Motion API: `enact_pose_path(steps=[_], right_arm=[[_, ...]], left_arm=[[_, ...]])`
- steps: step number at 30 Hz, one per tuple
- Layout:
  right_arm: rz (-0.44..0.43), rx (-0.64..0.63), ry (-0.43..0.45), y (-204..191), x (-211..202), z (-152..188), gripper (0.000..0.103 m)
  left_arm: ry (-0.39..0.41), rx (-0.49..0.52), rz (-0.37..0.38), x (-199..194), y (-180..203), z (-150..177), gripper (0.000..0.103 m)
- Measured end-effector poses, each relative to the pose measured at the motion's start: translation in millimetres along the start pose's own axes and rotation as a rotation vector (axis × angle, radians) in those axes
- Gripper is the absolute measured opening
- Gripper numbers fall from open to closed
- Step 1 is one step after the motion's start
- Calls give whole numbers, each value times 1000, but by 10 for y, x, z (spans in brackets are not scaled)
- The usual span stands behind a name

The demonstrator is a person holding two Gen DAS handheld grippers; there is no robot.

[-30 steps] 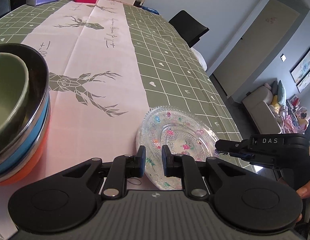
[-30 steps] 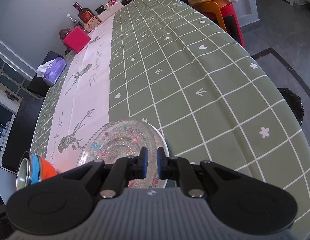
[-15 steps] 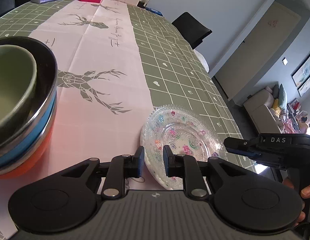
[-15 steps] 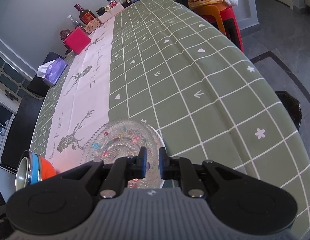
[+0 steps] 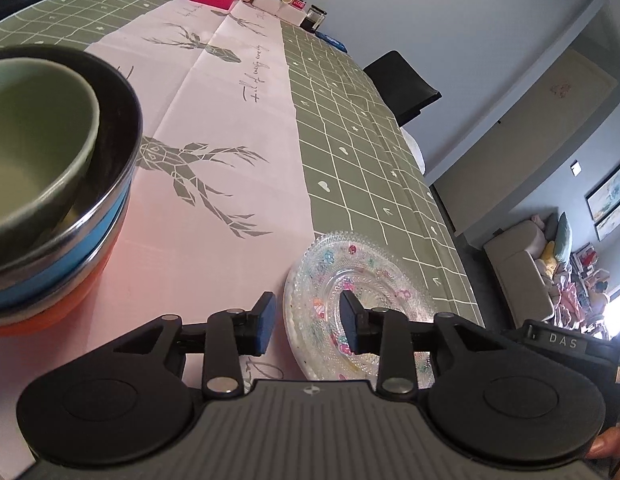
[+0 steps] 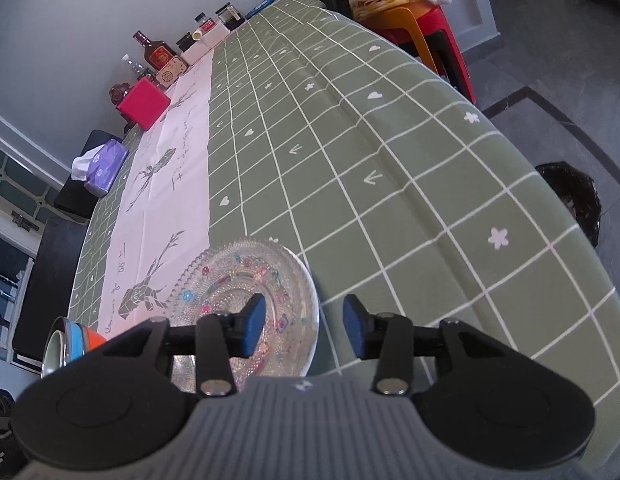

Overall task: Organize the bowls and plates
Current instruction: 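Lower the glass plate onto the plate stack and open both tools, then move both tools to the rim of the orange-blue bowl stack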

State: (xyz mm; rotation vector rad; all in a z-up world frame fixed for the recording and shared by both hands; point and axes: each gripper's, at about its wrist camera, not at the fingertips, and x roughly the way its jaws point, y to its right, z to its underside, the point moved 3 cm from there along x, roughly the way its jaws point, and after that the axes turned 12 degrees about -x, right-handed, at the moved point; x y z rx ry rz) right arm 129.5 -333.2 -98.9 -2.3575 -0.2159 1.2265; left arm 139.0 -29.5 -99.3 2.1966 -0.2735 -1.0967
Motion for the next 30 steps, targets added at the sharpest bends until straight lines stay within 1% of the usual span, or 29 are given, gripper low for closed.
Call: enact_pose_path(steps=[3, 5, 9, 10, 12, 13, 15, 18, 23, 25, 27, 28, 30], right_arm=[[-33, 65, 0, 82, 19, 120, 49], [-56, 98, 15, 118, 21, 182, 47], [-79, 127, 53, 128, 0, 269, 43], [-83, 131, 56, 123, -1, 288, 40], [-85, 138, 55, 112, 5, 326, 33], [-88, 143, 59, 113, 5, 338, 31], [-93, 152, 70, 110, 4, 377, 26], [-119, 166, 95, 103, 0, 416, 17], [-73, 117, 133, 18, -33, 449, 17], [-32, 72, 154, -41, -65, 467, 24], [12, 19, 190, -118, -126, 490, 26], [29, -9, 206, -162, -162, 503, 28], [64, -64, 233, -256, -236, 530, 33]], left_arm=[[-11, -36, 9, 15, -59, 31, 41], [-17, -54, 13, 28, -84, 57, 41], [-18, -52, 20, 27, -93, 124, 41], [-17, -52, 20, 30, -92, 139, 40], [-23, -60, 23, 32, -98, 161, 35], [-28, -61, 25, 38, -99, 172, 34], [-39, -56, 33, 56, -99, 200, 26], [-31, -40, 34, 58, -77, 221, 27], [-13, -21, 30, 27, -68, 237, 25], [12, 9, 10, -21, -42, 244, 26], [44, 51, 0, -101, -8, 257, 26], [61, 79, 0, -160, 15, 269, 26], [86, 124, -4, -274, 56, 286, 30]])
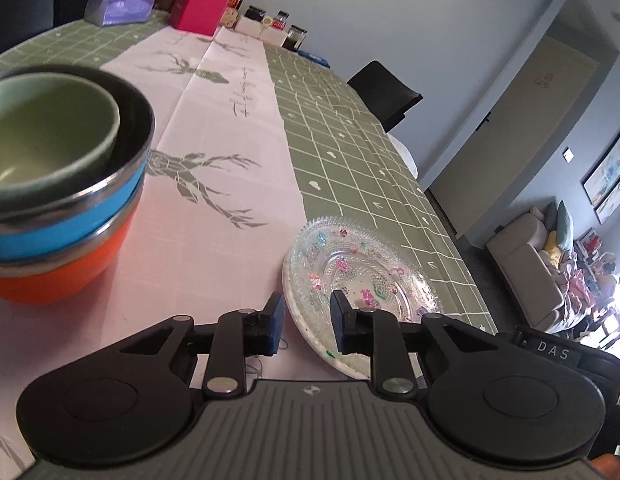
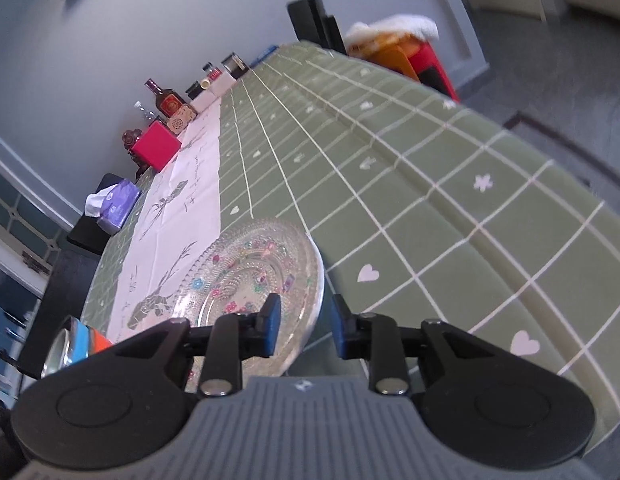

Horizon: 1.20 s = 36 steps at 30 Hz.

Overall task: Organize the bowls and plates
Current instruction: 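Move both tools to the rim of the orange-blue bowl stack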

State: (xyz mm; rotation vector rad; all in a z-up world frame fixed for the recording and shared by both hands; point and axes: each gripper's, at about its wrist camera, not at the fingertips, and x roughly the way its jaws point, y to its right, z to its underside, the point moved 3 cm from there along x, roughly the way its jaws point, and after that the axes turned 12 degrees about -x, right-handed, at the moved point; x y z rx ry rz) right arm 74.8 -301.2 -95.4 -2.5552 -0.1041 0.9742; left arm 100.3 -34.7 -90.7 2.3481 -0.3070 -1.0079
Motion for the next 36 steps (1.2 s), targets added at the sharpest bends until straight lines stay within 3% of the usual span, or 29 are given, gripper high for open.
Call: enact_pose_path(steps=[4, 8, 12, 17, 21, 24, 28, 32, 36], right_arm=[[-5, -80, 27, -195, -118, -6, 38], [-44, -157, 32, -461, -189, -38, 43], [-105, -251, 10, -824, -194, -59, 51], [-167, -368, -7, -1312, -150, -111, 68], [-199, -458, -34, -1658, -53, -174, 88], [-239, -494, -84, -1883, 61, -211, 91], [-213, -497, -123, -2095, 210, -261, 100], [-226, -483, -200, -2266, 405, -307, 100], [-163, -489, -292, -2373, 659, -280, 97]], left_arm=[[47, 77, 13, -283, 80, -17, 34], [94, 119, 7, -574, 105, -120, 45], [87, 122, -26, -802, 25, -287, 50], [72, 117, -77, -1074, -172, -555, 54], [72, 131, -131, -1274, -336, -813, 54], [35, 110, -154, -1343, -513, -1012, 58], [-43, 18, -159, -1282, -805, -1216, 68], [-73, -24, -240, -1117, -1073, -1300, 72], [-108, -116, -208, -978, -1313, -1344, 72]])
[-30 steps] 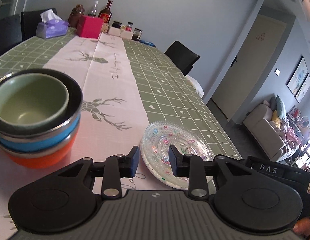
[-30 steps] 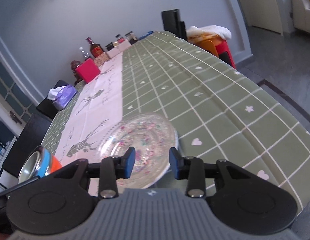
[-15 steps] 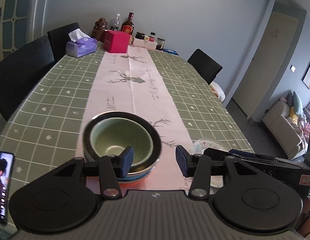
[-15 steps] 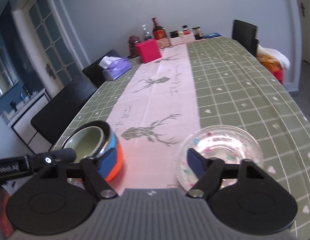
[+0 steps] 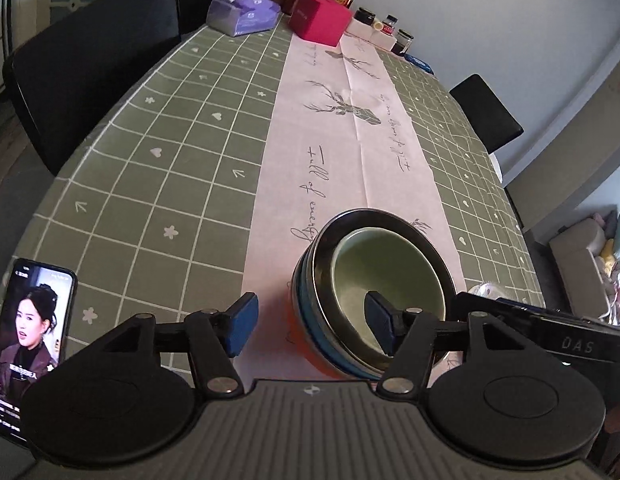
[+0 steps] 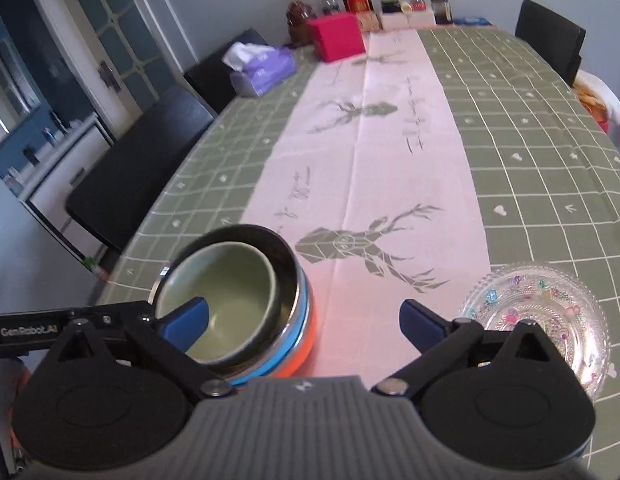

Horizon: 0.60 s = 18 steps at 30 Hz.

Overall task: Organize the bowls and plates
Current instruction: 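Move both tools to the rim of the orange-blue bowl stack, then close both tools on the steel rim of the bowl stack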

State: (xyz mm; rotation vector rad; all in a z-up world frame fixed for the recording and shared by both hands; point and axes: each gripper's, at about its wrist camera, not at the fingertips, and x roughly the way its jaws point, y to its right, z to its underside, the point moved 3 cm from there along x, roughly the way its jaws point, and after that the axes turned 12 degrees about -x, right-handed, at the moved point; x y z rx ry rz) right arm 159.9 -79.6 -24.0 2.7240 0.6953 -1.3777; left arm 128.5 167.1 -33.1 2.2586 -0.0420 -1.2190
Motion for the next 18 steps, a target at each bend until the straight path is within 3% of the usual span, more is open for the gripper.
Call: enact_pose_path(steps=[6, 18], right_arm=[[-68, 120, -162, 84, 403, -4, 89], [-183, 238, -295, 71, 745, 36, 69]], left_arm=[[-71, -60, 5, 263, -120, -51, 72], [-222, -156, 56, 579, -207, -72, 68]])
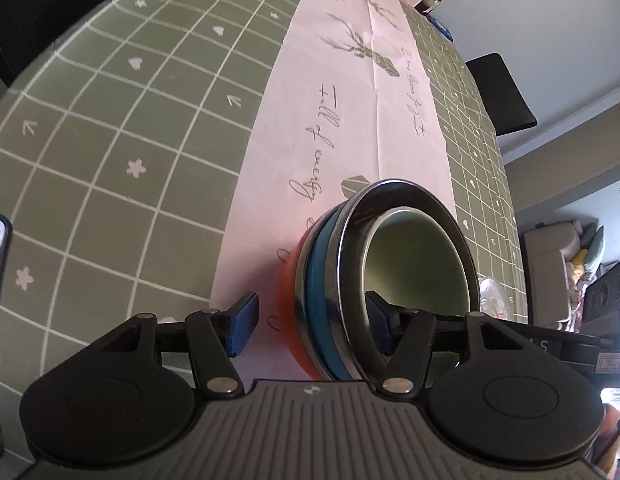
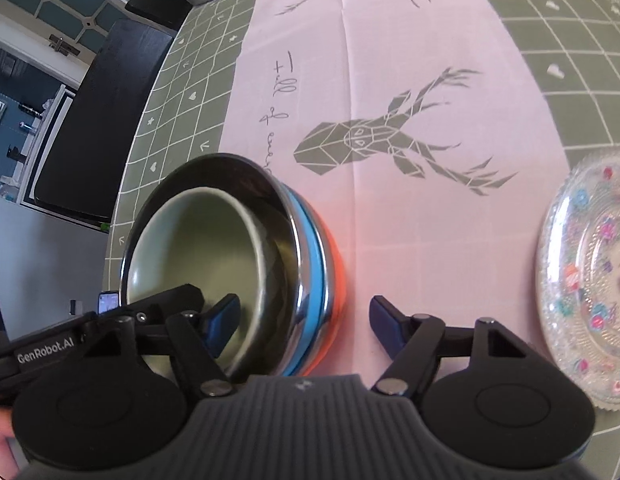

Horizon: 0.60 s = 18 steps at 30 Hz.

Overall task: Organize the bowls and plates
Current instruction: 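Close both tools on the steel rim of the bowl stack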

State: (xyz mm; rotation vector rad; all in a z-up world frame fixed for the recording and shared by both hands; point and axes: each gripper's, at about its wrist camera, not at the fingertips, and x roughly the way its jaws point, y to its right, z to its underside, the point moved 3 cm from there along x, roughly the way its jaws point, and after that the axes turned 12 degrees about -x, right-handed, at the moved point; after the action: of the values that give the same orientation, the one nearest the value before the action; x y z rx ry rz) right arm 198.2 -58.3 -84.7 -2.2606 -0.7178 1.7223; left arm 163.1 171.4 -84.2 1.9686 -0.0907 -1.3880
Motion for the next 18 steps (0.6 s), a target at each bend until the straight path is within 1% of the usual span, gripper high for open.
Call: enact_pose_path(steps=[2, 3, 6, 8, 13, 18], right_arm=[[-7, 10, -2, 10, 25, -6, 68], [-15, 17, -3, 17, 39, -9, 64], [-51, 41, -9, 34, 53, -15, 59], [-59, 48, -4, 41, 49, -16, 56], [-72, 85, 5, 94, 24, 1, 51], [-68, 92, 6, 97, 10, 4, 49]], left_arm=[[-23, -17, 11, 52, -11, -2, 65], [-29, -18, 13, 71, -12, 2, 63], [-47, -32, 24, 127, -16, 7, 58], [-42, -36, 28, 129, -13, 11, 56], [-29, -35, 21, 121, -5, 33, 55], [-20, -39, 2, 99, 14, 49, 54]])
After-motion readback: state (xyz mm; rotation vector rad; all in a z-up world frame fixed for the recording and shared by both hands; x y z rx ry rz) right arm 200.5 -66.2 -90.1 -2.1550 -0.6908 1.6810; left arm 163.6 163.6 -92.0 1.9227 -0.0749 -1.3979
